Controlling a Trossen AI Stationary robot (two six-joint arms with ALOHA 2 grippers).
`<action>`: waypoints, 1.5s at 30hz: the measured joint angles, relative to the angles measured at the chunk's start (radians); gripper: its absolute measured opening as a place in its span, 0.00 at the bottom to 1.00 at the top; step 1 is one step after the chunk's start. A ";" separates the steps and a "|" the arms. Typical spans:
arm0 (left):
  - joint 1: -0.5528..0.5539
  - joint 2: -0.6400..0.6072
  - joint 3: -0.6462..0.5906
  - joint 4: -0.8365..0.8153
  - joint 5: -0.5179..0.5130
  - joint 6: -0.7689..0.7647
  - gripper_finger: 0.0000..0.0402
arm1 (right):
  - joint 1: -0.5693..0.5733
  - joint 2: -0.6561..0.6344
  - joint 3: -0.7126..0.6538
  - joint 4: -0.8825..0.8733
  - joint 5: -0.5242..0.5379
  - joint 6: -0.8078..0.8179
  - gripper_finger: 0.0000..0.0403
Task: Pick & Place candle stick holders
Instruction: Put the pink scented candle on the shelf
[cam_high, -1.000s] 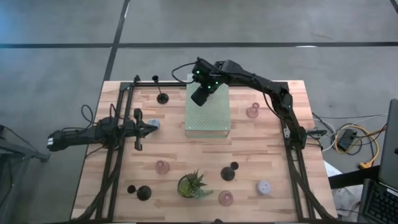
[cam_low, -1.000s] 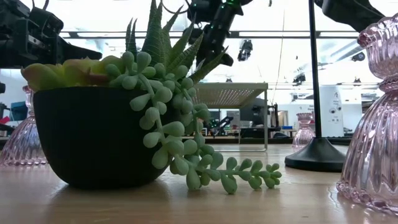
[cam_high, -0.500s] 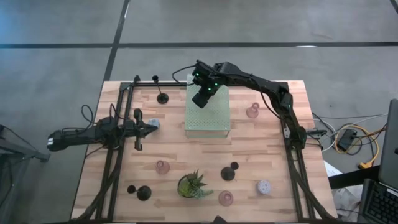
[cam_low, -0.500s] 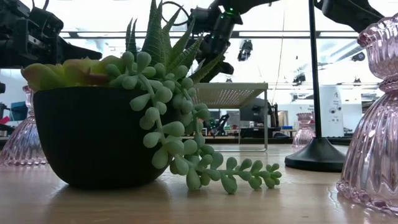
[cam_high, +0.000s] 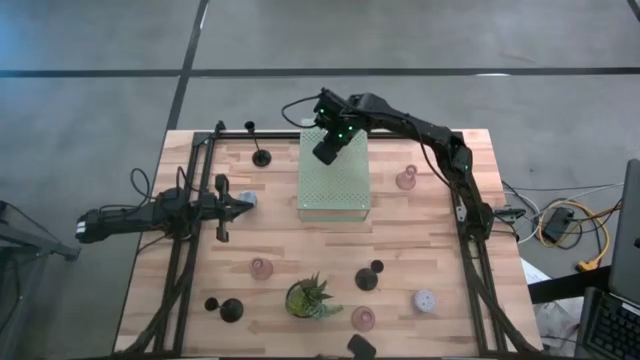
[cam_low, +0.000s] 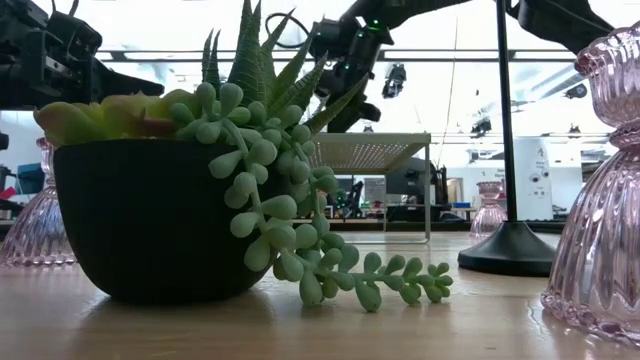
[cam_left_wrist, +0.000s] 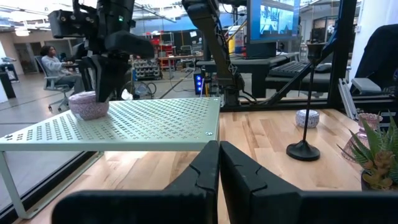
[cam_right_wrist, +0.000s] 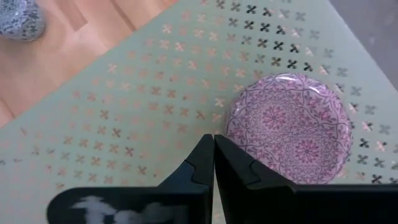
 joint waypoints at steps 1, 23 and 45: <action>0.000 0.000 0.000 0.000 0.000 0.000 0.05 | -0.003 0.000 0.000 0.000 0.000 -0.005 0.02; 0.000 0.000 0.000 0.000 0.000 0.000 0.05 | -0.031 -0.008 0.014 0.010 -0.068 -0.086 0.02; 0.000 0.000 0.000 0.000 0.000 0.000 0.05 | -0.083 -0.029 0.022 -0.104 -0.004 -0.095 0.02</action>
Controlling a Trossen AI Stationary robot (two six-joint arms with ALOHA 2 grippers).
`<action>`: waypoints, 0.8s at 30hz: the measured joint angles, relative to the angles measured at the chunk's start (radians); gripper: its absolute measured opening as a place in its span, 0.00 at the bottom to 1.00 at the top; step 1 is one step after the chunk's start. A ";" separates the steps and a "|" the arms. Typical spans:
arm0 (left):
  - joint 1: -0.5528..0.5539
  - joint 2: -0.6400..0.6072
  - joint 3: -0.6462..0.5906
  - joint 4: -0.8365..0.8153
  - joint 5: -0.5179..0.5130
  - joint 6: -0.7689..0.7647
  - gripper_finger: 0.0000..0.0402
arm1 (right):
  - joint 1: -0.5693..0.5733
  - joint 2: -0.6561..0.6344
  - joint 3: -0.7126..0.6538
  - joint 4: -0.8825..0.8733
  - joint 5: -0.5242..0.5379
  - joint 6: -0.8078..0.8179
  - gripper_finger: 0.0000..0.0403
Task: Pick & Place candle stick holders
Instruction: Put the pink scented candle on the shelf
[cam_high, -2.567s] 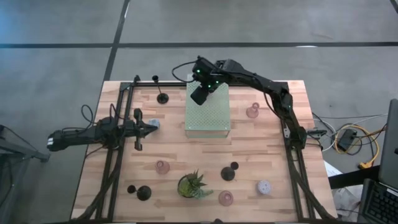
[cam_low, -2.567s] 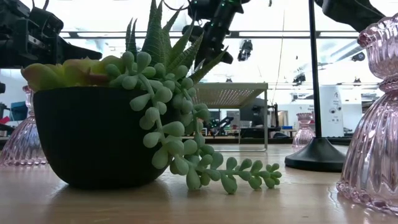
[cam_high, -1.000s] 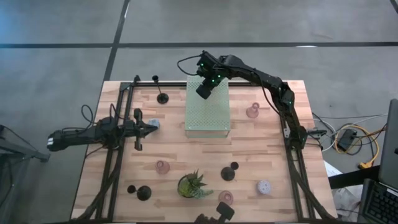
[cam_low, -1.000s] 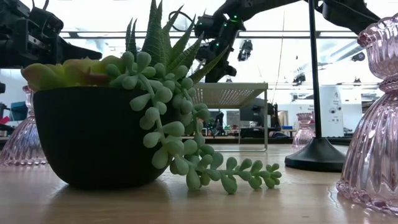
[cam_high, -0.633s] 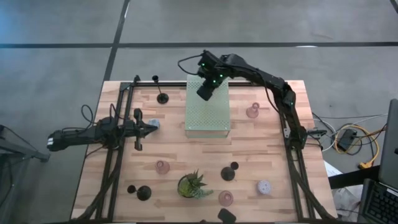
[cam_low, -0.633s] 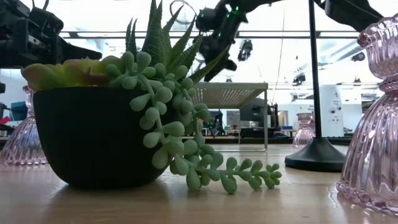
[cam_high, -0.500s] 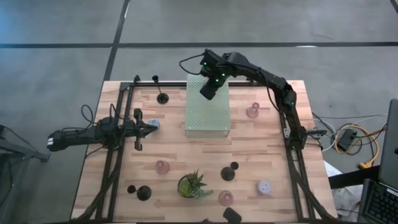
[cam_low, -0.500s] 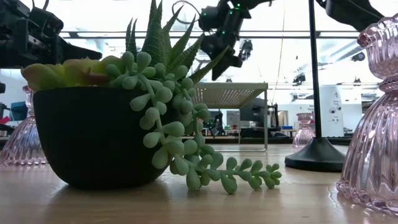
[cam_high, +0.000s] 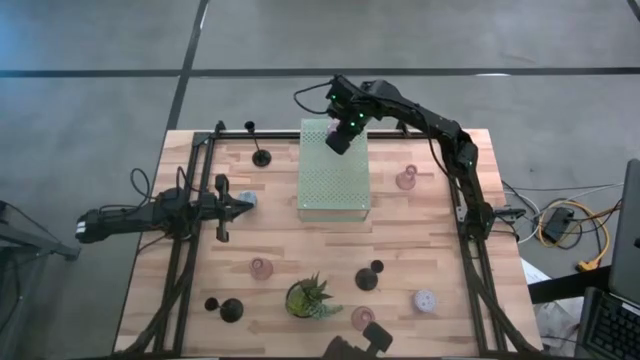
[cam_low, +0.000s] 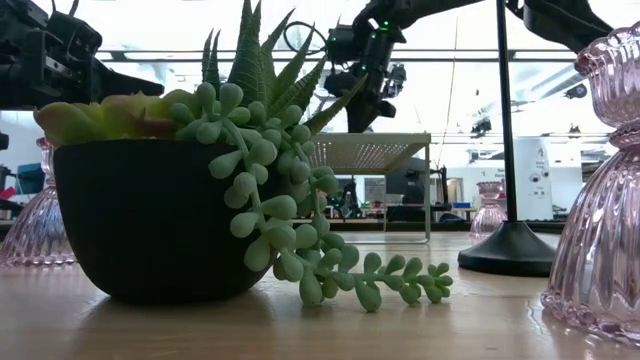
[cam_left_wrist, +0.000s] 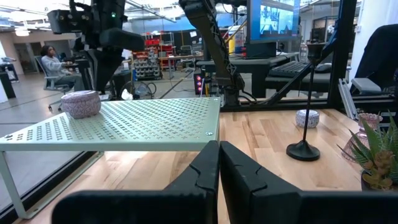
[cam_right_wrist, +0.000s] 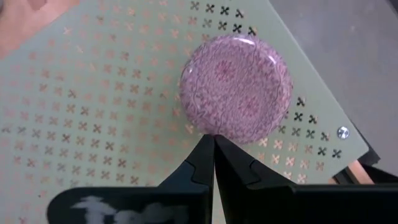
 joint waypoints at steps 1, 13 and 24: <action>0.000 0.000 0.000 0.000 0.000 0.000 0.05 | -0.001 0.000 0.000 0.006 0.000 -0.002 0.02; 0.000 0.000 0.000 0.000 0.000 0.000 0.05 | -0.007 -0.003 -0.007 -0.030 -0.024 0.008 0.02; 0.000 0.000 0.000 0.000 0.000 0.000 0.05 | -0.010 0.024 -0.007 -0.022 -0.025 -0.002 0.02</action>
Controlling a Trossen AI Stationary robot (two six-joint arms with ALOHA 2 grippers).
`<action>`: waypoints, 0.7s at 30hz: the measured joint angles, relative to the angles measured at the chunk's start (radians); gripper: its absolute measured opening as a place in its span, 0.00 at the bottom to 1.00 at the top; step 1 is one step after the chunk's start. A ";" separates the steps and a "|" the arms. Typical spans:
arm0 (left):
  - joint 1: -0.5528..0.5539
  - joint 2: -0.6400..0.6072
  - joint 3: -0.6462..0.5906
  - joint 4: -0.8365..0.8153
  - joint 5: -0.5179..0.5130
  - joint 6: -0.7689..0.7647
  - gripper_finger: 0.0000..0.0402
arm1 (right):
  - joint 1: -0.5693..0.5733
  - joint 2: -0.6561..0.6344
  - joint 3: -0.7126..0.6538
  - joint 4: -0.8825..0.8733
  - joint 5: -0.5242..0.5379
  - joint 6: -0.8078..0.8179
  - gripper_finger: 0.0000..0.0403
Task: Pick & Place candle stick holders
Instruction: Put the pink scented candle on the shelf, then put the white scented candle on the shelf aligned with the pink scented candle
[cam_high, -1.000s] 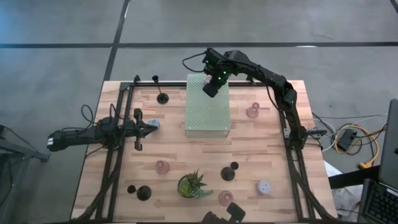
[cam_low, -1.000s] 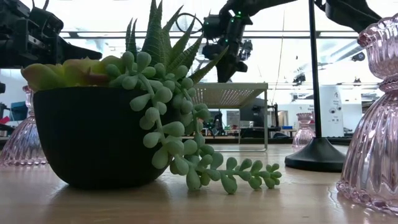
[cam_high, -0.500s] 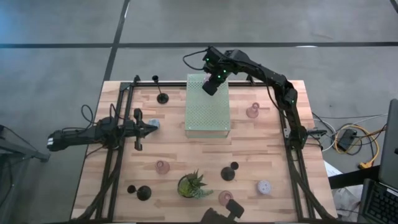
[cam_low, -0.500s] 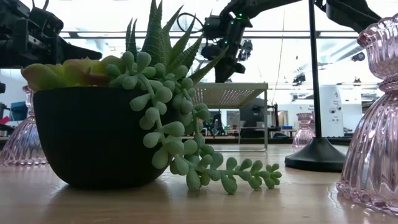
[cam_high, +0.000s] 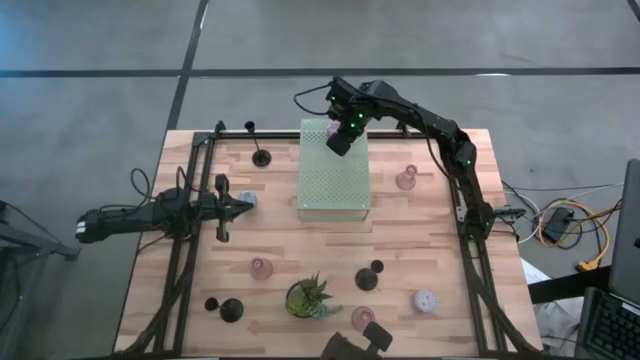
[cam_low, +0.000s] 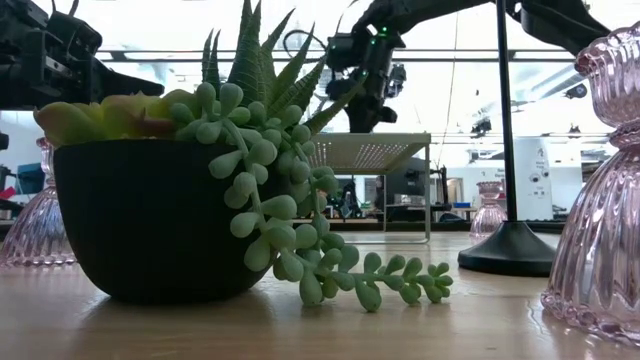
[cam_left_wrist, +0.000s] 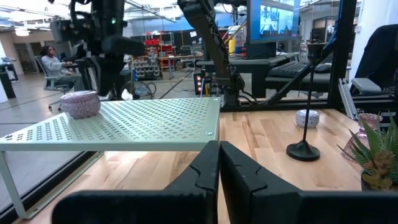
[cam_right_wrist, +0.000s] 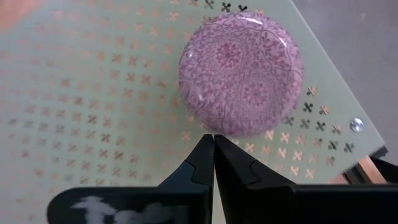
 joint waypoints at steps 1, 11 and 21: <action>0.000 0.000 0.000 0.000 0.000 0.000 0.05 | -0.001 0.005 0.000 0.007 -0.001 -0.004 0.02; 0.000 0.000 0.000 0.000 0.000 0.000 0.05 | 0.008 -0.019 0.000 -0.067 0.001 0.031 0.02; 0.000 0.000 0.000 -0.001 0.000 0.000 0.05 | 0.067 -0.202 0.002 0.022 -0.136 -0.004 0.02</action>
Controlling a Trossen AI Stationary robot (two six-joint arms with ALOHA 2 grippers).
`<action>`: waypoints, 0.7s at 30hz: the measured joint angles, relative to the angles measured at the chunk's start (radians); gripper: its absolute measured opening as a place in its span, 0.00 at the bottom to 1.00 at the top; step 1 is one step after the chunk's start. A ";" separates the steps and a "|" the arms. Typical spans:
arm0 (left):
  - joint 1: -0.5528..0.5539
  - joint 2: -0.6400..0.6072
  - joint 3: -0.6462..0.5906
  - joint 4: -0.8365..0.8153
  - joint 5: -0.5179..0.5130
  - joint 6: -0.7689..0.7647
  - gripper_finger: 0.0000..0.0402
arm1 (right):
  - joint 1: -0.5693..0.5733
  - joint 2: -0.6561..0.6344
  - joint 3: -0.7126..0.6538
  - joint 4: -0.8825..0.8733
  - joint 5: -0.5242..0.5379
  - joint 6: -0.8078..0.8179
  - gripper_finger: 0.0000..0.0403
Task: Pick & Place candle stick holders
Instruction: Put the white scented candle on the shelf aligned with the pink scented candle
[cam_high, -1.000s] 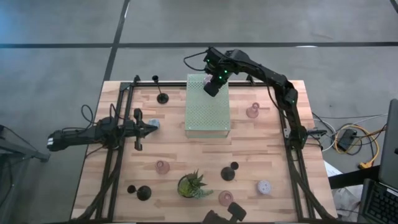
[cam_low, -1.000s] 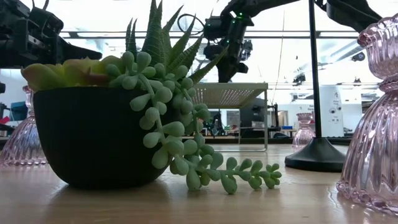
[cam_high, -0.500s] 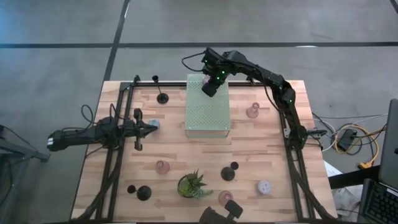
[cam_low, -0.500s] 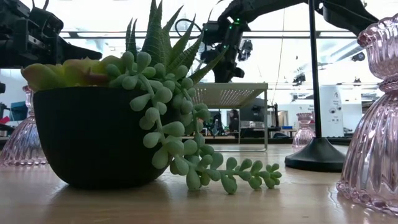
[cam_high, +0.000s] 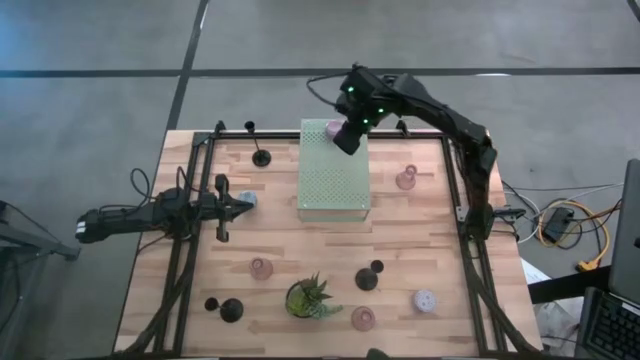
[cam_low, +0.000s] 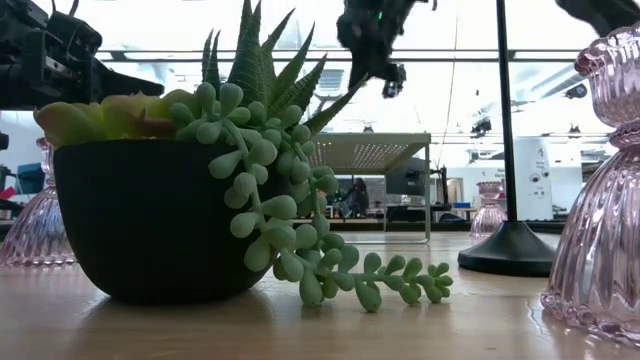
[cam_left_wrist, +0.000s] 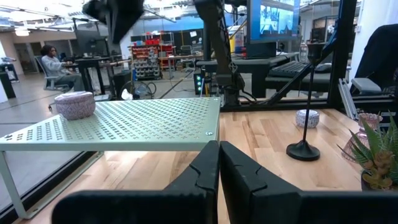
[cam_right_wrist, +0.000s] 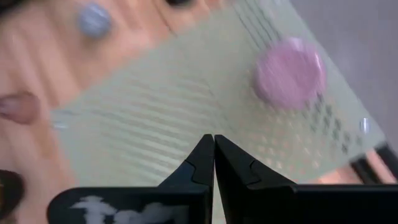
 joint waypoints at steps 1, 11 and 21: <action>0.000 0.000 0.000 0.000 0.000 0.000 0.05 | 0.010 -0.015 0.000 0.026 -0.016 -0.016 0.02; 0.000 0.000 0.000 0.000 0.000 0.000 0.05 | 0.110 -0.175 0.001 -0.027 -0.056 -0.105 0.02; 0.000 0.000 0.000 0.000 0.000 0.000 0.05 | 0.226 -0.322 -0.085 -0.256 -0.072 0.068 0.02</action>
